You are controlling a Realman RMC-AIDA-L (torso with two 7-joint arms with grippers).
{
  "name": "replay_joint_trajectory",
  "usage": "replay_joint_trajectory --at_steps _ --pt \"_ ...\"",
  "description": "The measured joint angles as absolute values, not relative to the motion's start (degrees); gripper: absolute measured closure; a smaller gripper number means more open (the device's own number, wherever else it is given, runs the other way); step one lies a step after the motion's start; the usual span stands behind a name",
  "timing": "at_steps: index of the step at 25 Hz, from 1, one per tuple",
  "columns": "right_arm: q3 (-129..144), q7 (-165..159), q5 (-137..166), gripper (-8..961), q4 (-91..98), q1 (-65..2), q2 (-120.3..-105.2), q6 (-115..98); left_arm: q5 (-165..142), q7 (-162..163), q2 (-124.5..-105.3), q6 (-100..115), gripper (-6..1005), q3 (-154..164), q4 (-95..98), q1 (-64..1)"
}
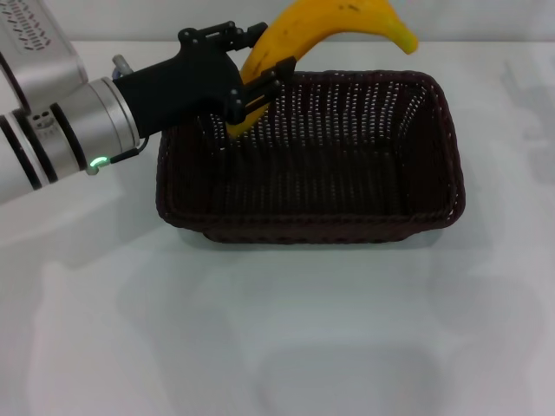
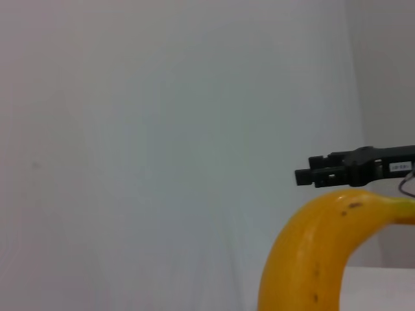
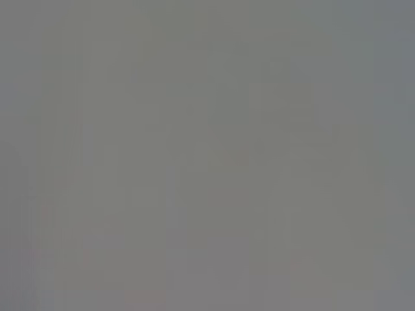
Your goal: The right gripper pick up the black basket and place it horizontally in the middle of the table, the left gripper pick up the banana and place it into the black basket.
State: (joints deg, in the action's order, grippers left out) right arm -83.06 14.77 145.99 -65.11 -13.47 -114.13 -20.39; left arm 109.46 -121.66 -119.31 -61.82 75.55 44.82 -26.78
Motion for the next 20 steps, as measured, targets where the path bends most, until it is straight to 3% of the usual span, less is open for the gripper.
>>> replay_joint_trajectory --at_steps 7,20 --pt "-83.06 14.77 145.98 193 -65.33 -13.45 -114.09 -20.37 109.62 -117.38 -119.14 -61.84 499 75.72 44.92 -26.71" --pt "-83.06 14.77 145.99 192 -65.37 -13.44 -114.08 -20.44 111.22 -118.97 -119.44 -55.60 204 75.22 48.03 -25.20"
